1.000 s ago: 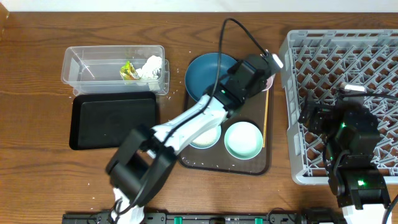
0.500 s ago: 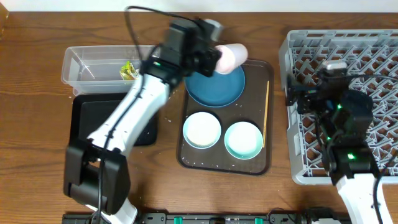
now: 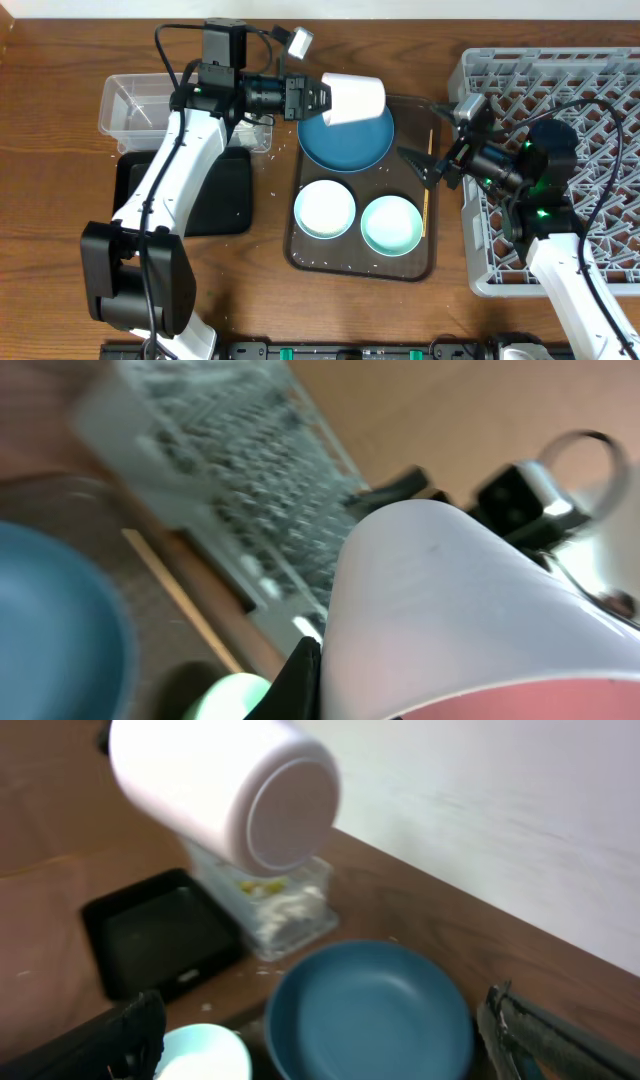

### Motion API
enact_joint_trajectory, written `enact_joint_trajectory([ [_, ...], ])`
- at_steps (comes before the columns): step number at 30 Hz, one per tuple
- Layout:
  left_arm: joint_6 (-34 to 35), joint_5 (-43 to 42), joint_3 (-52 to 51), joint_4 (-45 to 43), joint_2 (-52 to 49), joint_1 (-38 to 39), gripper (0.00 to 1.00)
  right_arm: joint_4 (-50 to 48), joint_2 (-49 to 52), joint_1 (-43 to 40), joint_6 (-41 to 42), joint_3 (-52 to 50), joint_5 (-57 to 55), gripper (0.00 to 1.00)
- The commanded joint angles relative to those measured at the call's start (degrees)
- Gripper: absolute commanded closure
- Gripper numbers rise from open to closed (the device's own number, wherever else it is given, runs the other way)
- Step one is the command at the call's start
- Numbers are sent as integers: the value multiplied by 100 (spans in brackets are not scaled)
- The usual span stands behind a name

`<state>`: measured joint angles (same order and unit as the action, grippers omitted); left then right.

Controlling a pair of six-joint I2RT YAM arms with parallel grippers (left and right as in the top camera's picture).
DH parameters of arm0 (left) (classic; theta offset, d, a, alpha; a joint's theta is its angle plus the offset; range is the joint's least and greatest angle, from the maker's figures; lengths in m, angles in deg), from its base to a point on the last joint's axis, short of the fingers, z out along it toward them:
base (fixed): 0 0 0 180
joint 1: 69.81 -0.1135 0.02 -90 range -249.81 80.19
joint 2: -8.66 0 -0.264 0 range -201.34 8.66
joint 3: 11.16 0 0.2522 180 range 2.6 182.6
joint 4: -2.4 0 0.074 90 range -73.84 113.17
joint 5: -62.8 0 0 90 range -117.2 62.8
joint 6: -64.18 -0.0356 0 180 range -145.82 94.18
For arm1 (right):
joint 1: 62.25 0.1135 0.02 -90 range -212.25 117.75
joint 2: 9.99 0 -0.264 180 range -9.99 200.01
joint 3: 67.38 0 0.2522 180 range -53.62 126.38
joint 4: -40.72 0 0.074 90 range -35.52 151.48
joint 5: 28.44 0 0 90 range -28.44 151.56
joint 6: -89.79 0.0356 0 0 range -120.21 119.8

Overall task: Sort waste into correct bins and load items into the dishwasher rack
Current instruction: 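Carry the pink cup toward the right gripper above the plate, then grasp the cup with the right gripper beside the left gripper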

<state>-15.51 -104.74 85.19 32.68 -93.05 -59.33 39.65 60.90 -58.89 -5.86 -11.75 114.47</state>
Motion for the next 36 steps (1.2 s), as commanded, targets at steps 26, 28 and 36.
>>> enact_joint_trajectory([
  [26, 33, -754, 15, -2, 87, 901, 93, -1886, 11, 46, 391, 87, 1405, 5],
  [28, 33, -754, 15, -2, 87, 914, 93, -1880, 11, 48, 393, 87, 1523, 7],
  [36, 81, -754, 15, -2, 87, 927, 93, -1886, 11, 48, 391, 87, 1606, 12],
])
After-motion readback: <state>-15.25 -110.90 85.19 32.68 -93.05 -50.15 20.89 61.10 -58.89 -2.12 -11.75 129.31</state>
